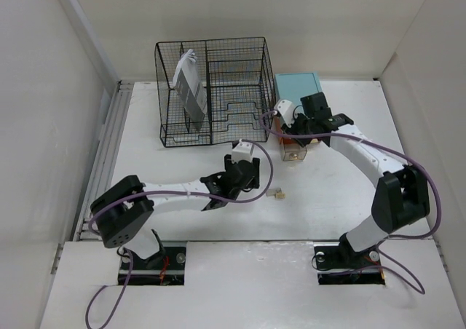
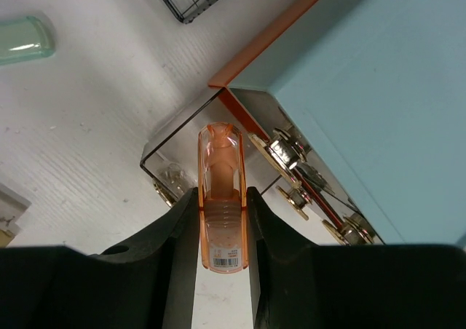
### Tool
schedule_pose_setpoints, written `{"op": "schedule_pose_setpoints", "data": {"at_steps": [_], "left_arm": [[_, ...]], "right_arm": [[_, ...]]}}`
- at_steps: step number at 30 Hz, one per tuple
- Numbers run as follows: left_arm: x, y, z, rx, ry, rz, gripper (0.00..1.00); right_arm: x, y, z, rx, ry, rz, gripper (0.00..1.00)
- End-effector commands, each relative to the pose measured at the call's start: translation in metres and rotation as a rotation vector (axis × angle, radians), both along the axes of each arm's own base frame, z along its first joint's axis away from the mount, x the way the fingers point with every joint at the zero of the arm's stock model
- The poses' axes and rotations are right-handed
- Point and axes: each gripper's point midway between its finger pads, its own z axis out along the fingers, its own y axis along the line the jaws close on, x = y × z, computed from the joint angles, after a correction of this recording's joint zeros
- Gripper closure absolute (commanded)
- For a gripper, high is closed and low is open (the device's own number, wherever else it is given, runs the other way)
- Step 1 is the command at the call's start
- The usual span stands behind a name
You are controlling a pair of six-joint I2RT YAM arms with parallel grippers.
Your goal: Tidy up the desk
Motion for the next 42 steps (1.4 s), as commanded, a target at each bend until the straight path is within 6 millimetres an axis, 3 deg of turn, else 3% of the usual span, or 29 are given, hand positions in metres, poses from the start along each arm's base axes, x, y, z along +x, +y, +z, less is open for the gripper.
{"op": "schedule_pose_setpoints", "data": {"at_steps": [1, 8, 9, 10, 15, 24, 28, 32, 36, 42], "left_arm": [[0.013, -0.022, 0.019, -0.044, -0.036, -0.042, 0.44], [0.030, -0.025, -0.003, 0.010, -0.005, -0.041, 0.40], [0.031, -0.026, -0.001, 0.001, -0.011, -0.041, 0.40], [0.033, -0.029, -0.005, 0.005, -0.008, -0.041, 0.40], [0.051, -0.024, -0.022, 0.033, 0.017, -0.025, 0.38], [0.061, -0.028, -0.041, 0.065, 0.048, -0.038, 0.38], [0.067, -0.031, -0.038, 0.061, 0.042, -0.042, 0.40], [0.068, -0.032, -0.044, 0.078, 0.046, -0.047, 0.47], [0.068, -0.034, -0.046, 0.082, 0.056, -0.055, 0.60], [0.060, -0.024, -0.057, 0.128, 0.101, -0.047, 0.59]], "right_arm": [[0.011, 0.000, 0.008, -0.008, -0.019, 0.007, 0.97], [0.017, -0.005, -0.005, -0.048, 0.000, -0.006, 0.88], [0.017, -0.005, -0.008, -0.051, 0.008, -0.006, 0.83], [0.019, -0.004, -0.005, -0.048, 0.000, -0.006, 0.73], [0.018, -0.002, 0.000, -0.036, -0.008, 0.000, 0.59], [0.009, 0.011, 0.015, 0.043, -0.014, 0.050, 0.55], [0.003, 0.013, 0.019, 0.060, -0.011, 0.065, 0.55], [-0.004, 0.017, 0.035, 0.112, -0.029, 0.095, 0.55], [-0.008, 0.008, 0.058, 0.182, -0.058, 0.092, 0.55], [-0.012, -0.012, 0.079, 0.248, -0.086, 0.071, 0.54]]}}
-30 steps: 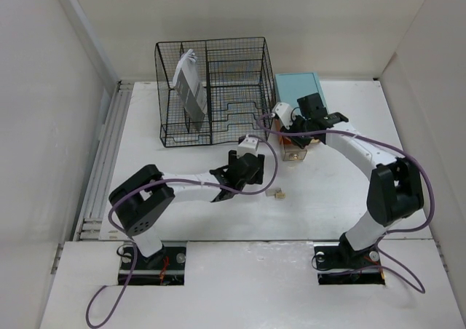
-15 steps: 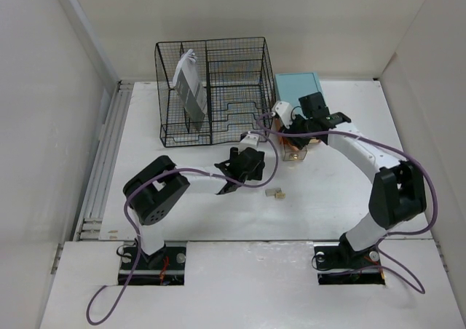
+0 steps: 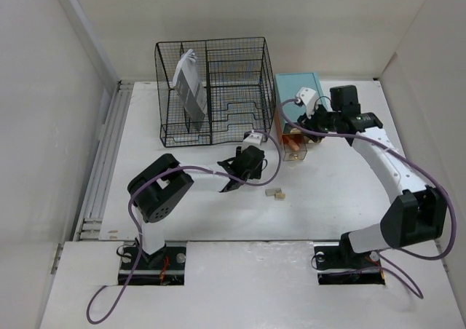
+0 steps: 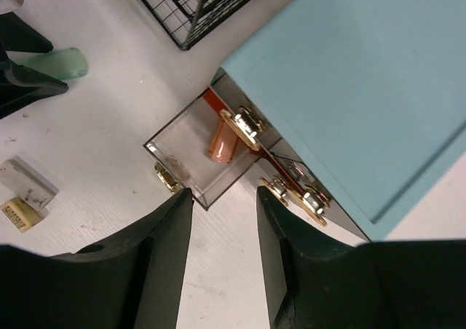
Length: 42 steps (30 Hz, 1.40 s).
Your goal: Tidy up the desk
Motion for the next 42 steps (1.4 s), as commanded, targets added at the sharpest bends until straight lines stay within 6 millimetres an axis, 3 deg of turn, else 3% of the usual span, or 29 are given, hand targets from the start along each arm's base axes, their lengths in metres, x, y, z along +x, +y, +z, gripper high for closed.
{"op": "schedule_pose_setpoints", "data": {"at_steps": [1, 4, 6, 11, 13, 17, 22, 27, 32, 42], "left_arm": [[0.002, 0.004, 0.001, 0.033, 0.011, 0.014, 0.58], [0.000, 0.014, -0.004, 0.074, 0.023, 0.030, 0.61], [0.000, 0.017, -0.005, 0.086, 0.023, 0.038, 0.74], [0.004, 0.022, -0.003, 0.129, 0.022, 0.064, 0.95], [0.000, 0.022, -0.004, 0.142, 0.023, 0.061, 0.96], [0.003, 0.013, 0.016, 0.103, -0.013, 0.048, 0.97], [-0.001, -0.029, 0.085, -0.107, -0.083, -0.080, 0.97], [0.001, -0.062, 0.124, -0.203, -0.124, -0.191, 0.97], [0.003, -0.096, 0.127, -0.244, -0.111, -0.304, 0.98], [0.018, -0.146, 0.129, -0.329, -0.107, -0.406, 1.00]], "right_arm": [[-0.005, 0.008, 0.032, 0.086, -0.042, 0.045, 0.54], [-0.007, 0.000, 0.043, 0.106, -0.069, 0.033, 0.54], [-0.008, -0.009, 0.048, 0.115, -0.075, 0.017, 0.54], [-0.017, -0.013, 0.072, 0.164, -0.128, 0.034, 0.54], [-0.017, -0.020, 0.076, 0.174, -0.141, 0.019, 0.54], [-0.019, -0.029, 0.080, 0.187, -0.145, 0.005, 0.54], [-0.021, -0.038, 0.083, 0.191, -0.156, -0.016, 0.54], [-0.021, -0.046, 0.086, 0.196, -0.167, -0.036, 0.54], [-0.023, -0.050, 0.087, 0.208, -0.168, -0.039, 0.54], [-0.023, -0.055, 0.083, 0.212, -0.160, -0.051, 0.54]]}}
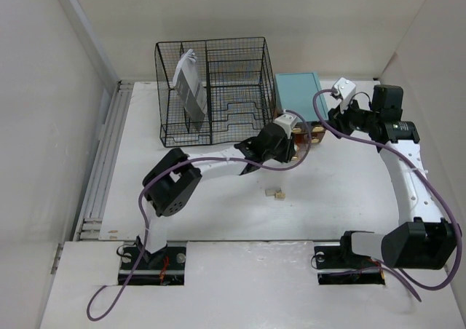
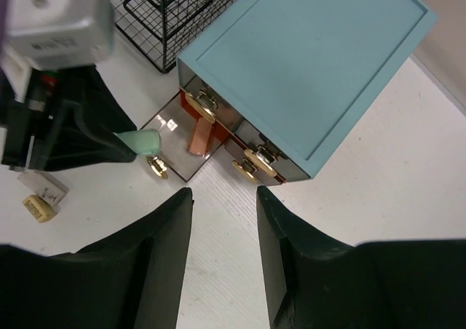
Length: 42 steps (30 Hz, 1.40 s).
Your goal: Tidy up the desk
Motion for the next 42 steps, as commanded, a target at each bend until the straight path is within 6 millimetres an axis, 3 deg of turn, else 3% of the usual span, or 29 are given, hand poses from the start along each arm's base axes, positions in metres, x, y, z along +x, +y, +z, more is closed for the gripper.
{"op": "schedule_pose_setpoints", "data": {"at_steps": [1, 7, 8, 12, 21, 29, 35, 39, 42], "left_arm": [[0.011, -0.023, 0.036, -0.096, -0.053, -0.059, 1.00], [0.023, -0.035, 0.050, -0.138, -0.078, -0.068, 1.00], [0.022, -0.036, 0.045, -0.133, -0.069, -0.077, 1.00], [0.027, -0.044, 0.062, -0.163, -0.094, -0.077, 1.00], [0.052, -0.054, 0.042, -0.070, -0.107, -0.066, 1.00], [0.070, -0.043, 0.032, -0.029, -0.122, -0.011, 0.95], [0.078, -0.038, 0.022, -0.002, -0.121, 0.011, 0.82], [0.083, -0.032, 0.020, 0.009, -0.118, 0.028, 0.52], [0.082, -0.029, 0.028, 0.003, -0.128, 0.037, 0.42]], "right_arm": [[-0.003, 0.004, 0.015, 0.023, -0.039, 0.019, 0.54], [-0.003, 0.000, 0.015, 0.023, -0.039, 0.010, 0.54], [-0.003, 0.002, 0.016, 0.028, -0.040, 0.018, 0.54], [-0.004, 0.002, 0.012, 0.029, -0.031, 0.018, 0.54], [-0.005, -0.002, 0.011, 0.034, -0.028, 0.018, 0.54], [-0.007, 0.000, 0.010, 0.034, -0.024, 0.030, 0.54], [-0.007, -0.002, 0.007, 0.035, -0.012, 0.032, 0.54], [-0.008, -0.002, 0.005, 0.036, -0.003, 0.032, 0.54], [-0.009, -0.001, 0.006, 0.036, -0.008, 0.043, 0.54]]}}
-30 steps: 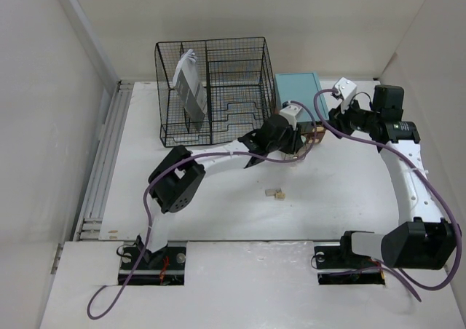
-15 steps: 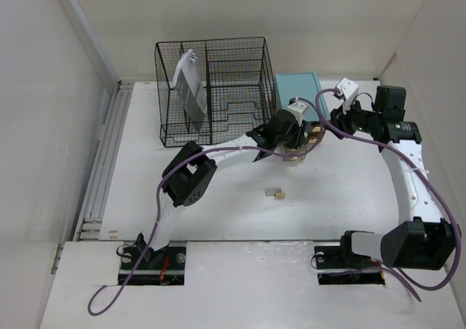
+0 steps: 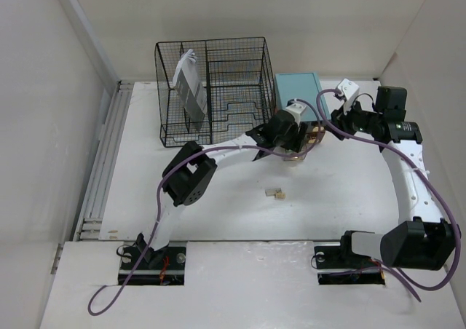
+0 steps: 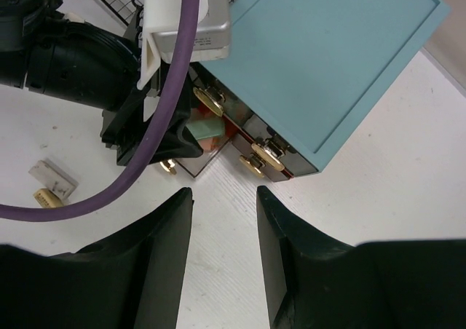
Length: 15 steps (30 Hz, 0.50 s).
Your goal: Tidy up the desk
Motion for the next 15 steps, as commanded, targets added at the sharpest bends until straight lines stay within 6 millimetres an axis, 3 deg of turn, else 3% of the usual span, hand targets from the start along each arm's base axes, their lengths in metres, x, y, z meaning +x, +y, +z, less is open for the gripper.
{"op": "schedule_pose_setpoints", "data": {"at_steps": [1, 2, 3, 5, 6, 7, 9, 12, 15], "left_arm": [[0.028, 0.005, 0.041, -0.059, -0.094, 0.060, 0.44], [0.029, 0.004, 0.050, -0.076, -0.107, 0.060, 0.48], [0.029, 0.007, 0.044, -0.058, -0.110, 0.064, 0.54], [0.029, 0.007, 0.060, -0.083, -0.130, 0.065, 0.69], [0.029, 0.010, 0.055, -0.072, -0.126, 0.073, 0.81], [0.029, 0.009, 0.064, -0.088, -0.139, 0.073, 0.90], [0.027, 0.013, 0.072, -0.097, -0.157, 0.070, 1.00], [0.015, 0.017, 0.088, -0.128, -0.180, 0.061, 1.00], [-0.006, 0.024, 0.100, -0.139, -0.196, 0.038, 1.00]], "right_arm": [[-0.002, 0.004, 0.006, 0.011, -0.021, 0.035, 0.54], [-0.004, 0.004, 0.004, 0.013, -0.012, 0.035, 0.54], [-0.004, 0.004, 0.004, 0.013, -0.012, 0.035, 0.54], [-0.003, 0.001, 0.004, 0.012, -0.012, 0.026, 0.54], [-0.003, 0.001, 0.004, 0.006, -0.017, 0.030, 0.54], [-0.003, 0.001, 0.004, 0.006, -0.017, 0.030, 0.54], [-0.002, -0.001, 0.004, 0.001, -0.017, 0.023, 0.54], [0.002, -0.008, -0.003, -0.016, -0.006, -0.007, 0.56], [0.006, -0.016, -0.007, -0.045, -0.010, -0.043, 0.74]]}}
